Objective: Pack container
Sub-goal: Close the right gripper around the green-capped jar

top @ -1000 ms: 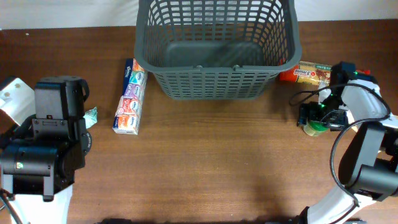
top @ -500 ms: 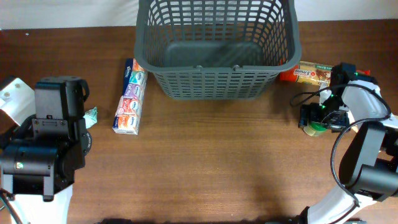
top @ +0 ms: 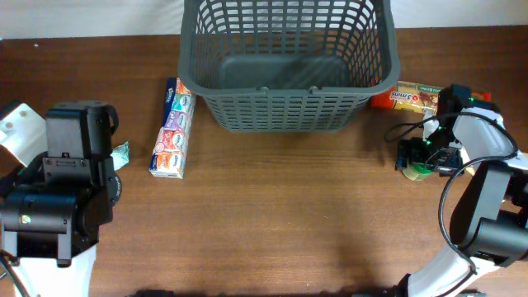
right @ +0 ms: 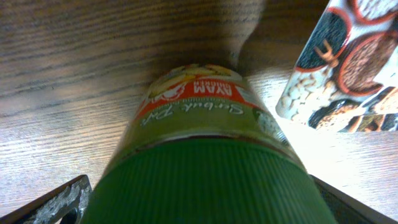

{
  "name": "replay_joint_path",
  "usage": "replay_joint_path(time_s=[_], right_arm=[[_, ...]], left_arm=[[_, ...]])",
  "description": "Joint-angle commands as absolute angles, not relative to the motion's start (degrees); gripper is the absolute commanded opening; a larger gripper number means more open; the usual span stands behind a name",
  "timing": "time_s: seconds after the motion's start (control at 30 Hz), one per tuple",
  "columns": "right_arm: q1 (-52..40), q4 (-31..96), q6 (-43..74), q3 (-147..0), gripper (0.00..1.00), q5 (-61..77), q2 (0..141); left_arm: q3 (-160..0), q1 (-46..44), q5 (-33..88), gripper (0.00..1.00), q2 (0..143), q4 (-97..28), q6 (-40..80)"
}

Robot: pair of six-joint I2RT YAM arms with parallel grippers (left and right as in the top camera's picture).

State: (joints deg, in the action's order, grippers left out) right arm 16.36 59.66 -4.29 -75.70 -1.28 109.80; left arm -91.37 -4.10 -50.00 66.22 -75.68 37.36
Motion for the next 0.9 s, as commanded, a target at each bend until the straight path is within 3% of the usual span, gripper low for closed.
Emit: replay_joint_path(time_s=[0.0,0.87], right_arm=[[16.51,59.07,-4.03,-75.05,0.99,-1.76,110.10],[16.51,56.47,-3.99,-73.80,0.99,-1.76,110.10]], left_arm=[[-92.09,-3.79,-51.24,0.99,66.41,-75.72,38.13],[-92.09,-3.79,-51.24,0.99,66.41,-75.72,38.13]])
